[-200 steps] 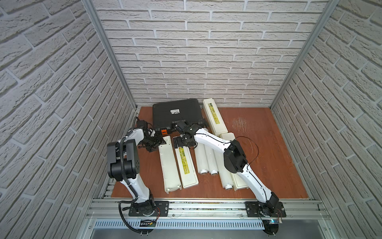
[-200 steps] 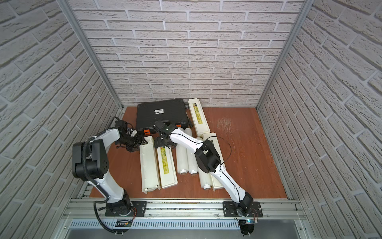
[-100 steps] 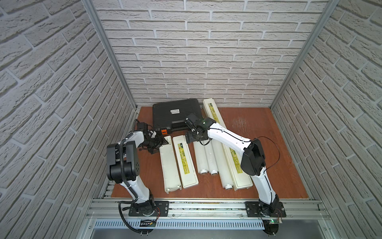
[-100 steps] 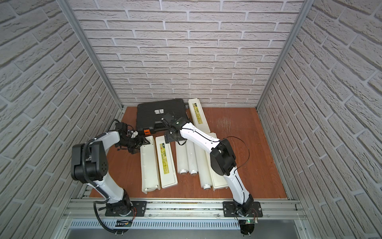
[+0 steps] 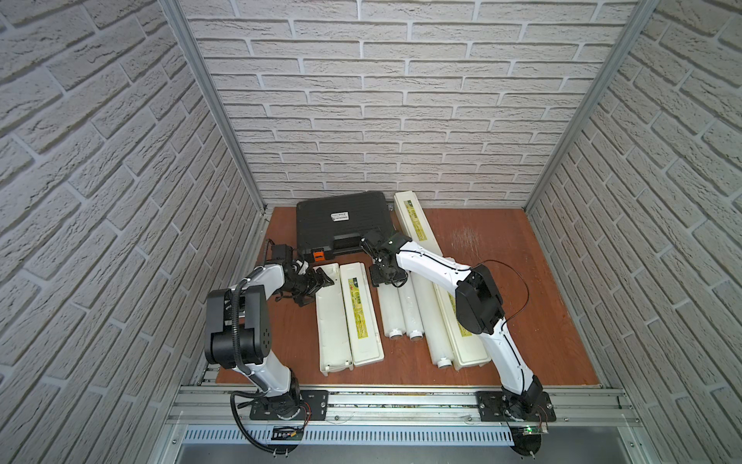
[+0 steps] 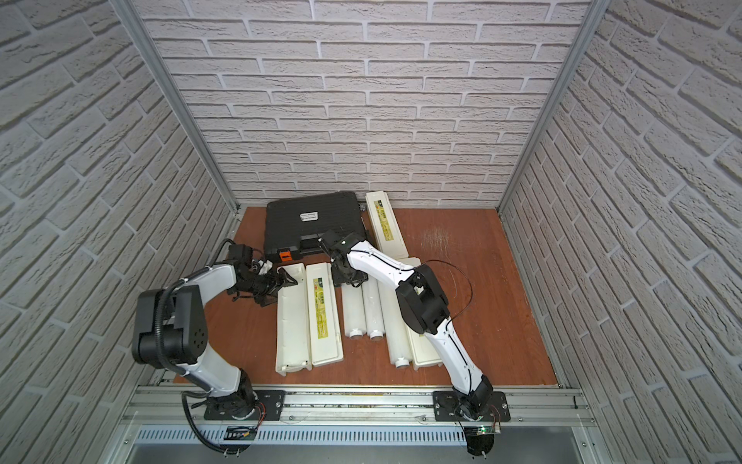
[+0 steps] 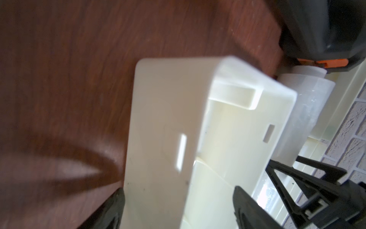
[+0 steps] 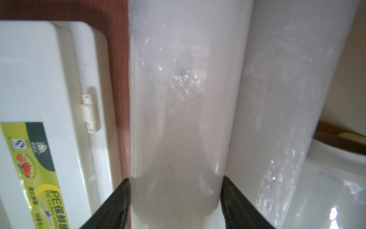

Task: Put plastic wrap rolls into dispensers
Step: Adjust the plastic wrap cutting box at the center of the board, then pick up the plastic wrap from the center of the board.

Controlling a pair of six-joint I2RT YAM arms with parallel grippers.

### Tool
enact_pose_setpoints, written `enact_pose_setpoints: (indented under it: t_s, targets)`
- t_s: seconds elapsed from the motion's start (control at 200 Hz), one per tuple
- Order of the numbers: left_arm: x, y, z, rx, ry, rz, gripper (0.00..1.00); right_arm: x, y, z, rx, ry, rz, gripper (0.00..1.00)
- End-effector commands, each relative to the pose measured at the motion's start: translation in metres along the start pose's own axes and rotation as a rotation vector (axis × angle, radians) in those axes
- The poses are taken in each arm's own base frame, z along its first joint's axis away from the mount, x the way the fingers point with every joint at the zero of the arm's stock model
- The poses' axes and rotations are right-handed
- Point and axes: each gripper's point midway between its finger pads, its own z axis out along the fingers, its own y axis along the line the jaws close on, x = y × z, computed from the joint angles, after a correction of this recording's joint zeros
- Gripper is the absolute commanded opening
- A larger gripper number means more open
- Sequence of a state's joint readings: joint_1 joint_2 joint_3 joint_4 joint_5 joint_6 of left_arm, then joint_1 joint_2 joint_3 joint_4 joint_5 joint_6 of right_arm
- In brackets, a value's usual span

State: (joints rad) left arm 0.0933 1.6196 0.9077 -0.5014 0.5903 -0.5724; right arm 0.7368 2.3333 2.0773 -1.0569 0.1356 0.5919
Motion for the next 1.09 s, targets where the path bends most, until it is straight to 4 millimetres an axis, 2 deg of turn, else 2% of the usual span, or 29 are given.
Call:
enact_pose_setpoints:
  t_s: [0.0,0.16,0.24,0.375,0.445,0.635,0.77,0.805,0.865,0.98,1.09]
  targets:
    - [0.000,-0.010,-0.003,0.046,-0.043,-0.008,0.85,0.022,0.001,0.031,0.028,0.095,-0.003,0.73]
    - [-0.003,-0.019,-0.001,0.081,-0.065,-0.008,0.86,0.028,0.002,0.045,0.043,0.123,-0.007,0.87]
    - [-0.009,-0.026,-0.003,0.101,-0.081,0.004,0.86,0.030,0.001,0.049,0.065,0.128,-0.012,0.88]
    - [-0.016,-0.035,-0.010,0.109,-0.095,0.022,0.86,0.035,-0.002,0.056,0.096,0.139,-0.015,0.83]
    - [-0.020,-0.039,-0.015,0.109,-0.100,0.037,0.86,0.036,-0.004,0.057,0.109,0.134,-0.011,0.78]
    - [-0.024,-0.045,-0.021,0.108,-0.107,0.057,0.86,0.027,0.000,0.042,0.095,0.081,-0.014,0.63]
    - [-0.029,-0.047,-0.029,0.100,-0.116,0.071,0.87,0.019,0.002,0.022,0.062,0.049,-0.026,0.52]
    - [-0.031,-0.047,-0.032,0.081,-0.114,0.089,0.92,0.018,0.003,0.013,0.047,0.041,-0.021,0.46]
    - [-0.032,-0.048,-0.040,0.050,-0.109,0.120,0.94,0.015,0.006,-0.003,0.017,0.022,-0.015,0.44]
    - [-0.039,-0.049,-0.054,0.059,-0.138,0.135,0.95,0.010,0.003,-0.043,-0.023,-0.024,0.002,0.40]
    - [-0.052,-0.041,-0.066,0.045,-0.201,0.120,0.96,0.006,0.002,-0.087,-0.078,-0.093,0.028,0.39]
